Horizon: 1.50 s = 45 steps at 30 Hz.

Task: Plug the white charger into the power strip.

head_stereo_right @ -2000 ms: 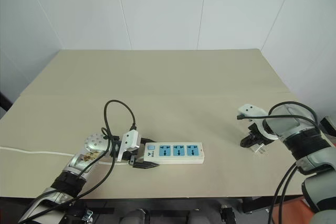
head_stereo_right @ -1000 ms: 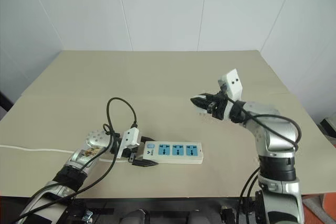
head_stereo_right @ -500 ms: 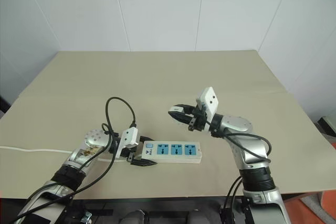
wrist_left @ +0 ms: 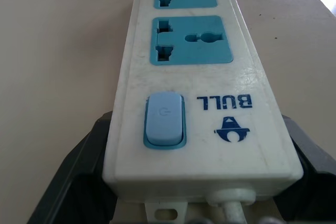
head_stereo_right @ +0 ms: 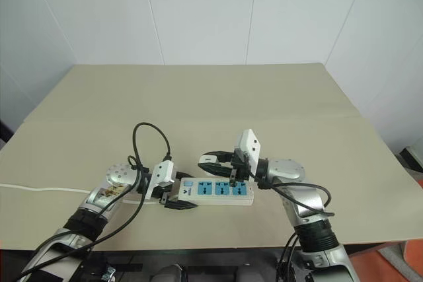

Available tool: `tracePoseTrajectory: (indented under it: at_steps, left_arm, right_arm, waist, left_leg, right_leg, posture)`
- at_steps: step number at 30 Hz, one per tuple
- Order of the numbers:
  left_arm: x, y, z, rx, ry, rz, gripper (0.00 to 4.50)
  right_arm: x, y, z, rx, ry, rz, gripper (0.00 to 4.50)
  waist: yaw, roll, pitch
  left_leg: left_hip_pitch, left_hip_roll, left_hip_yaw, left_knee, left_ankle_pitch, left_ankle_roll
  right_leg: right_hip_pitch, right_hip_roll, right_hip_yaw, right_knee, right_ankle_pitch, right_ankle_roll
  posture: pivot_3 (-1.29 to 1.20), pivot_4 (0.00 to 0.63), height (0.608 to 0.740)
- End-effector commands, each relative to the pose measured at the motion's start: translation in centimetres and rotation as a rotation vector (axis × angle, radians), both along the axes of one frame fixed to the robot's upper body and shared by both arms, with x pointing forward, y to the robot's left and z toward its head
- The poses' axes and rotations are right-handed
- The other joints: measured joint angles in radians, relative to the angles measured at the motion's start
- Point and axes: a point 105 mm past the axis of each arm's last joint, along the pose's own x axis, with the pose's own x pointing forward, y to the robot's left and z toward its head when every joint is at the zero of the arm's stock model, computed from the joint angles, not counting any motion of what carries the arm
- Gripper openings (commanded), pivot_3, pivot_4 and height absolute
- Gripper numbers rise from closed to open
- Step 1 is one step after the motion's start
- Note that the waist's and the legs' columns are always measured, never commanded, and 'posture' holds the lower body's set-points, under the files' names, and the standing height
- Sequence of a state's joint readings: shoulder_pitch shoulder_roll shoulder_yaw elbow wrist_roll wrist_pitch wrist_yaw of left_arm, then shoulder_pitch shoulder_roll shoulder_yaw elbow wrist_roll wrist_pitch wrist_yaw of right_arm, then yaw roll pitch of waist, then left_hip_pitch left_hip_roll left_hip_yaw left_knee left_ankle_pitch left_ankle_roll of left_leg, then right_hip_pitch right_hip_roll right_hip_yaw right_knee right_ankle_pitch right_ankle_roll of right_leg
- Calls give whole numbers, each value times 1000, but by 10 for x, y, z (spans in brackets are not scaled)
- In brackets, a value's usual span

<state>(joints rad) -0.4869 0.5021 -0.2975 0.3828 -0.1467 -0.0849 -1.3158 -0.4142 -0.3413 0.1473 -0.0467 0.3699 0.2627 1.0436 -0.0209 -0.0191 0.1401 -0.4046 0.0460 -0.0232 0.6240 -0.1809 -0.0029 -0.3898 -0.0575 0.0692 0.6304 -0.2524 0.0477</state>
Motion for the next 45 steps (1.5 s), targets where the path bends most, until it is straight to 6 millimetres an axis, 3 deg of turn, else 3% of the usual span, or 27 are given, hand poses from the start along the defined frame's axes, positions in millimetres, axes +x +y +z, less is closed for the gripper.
tracePoseTrajectory:
  at_steps: [1, 33, 45]
  left_arm:
    - [-3, 9, -10, 53, 20, 27, 3325]
    - [-9, 8, -13, 45, 35, 48, 3325]
    - [-9, 10, -13, 50, 32, 51, 3325]
  right_arm:
    - [-1, 4, 7, 22, -50, 17, 1137]
    - [-6, 22, -25, -7, -21, 66, 1137]
    - [-1, 16, -33, -30, -24, 46, 1137]
  waist:
    - [1, 0, 0]
    - [2, 0, 0]
    - [1, 0, 0]
  left_leg:
    - [0, 0, 0, 0, 0, 0]
    - [0, 0, 0, 0, 0, 0]
    - [1, 0, 0, 0, 0, 0]
  right_leg:
    - [0, 0, 0, 0, 0, 0]
    - [0, 0, 0, 0, 0, 0]
    - [0, 0, 0, 0, -1, 1]
  posture:
    - [0, 150, 740]
    - [0, 150, 740]
    - [0, 150, 740]
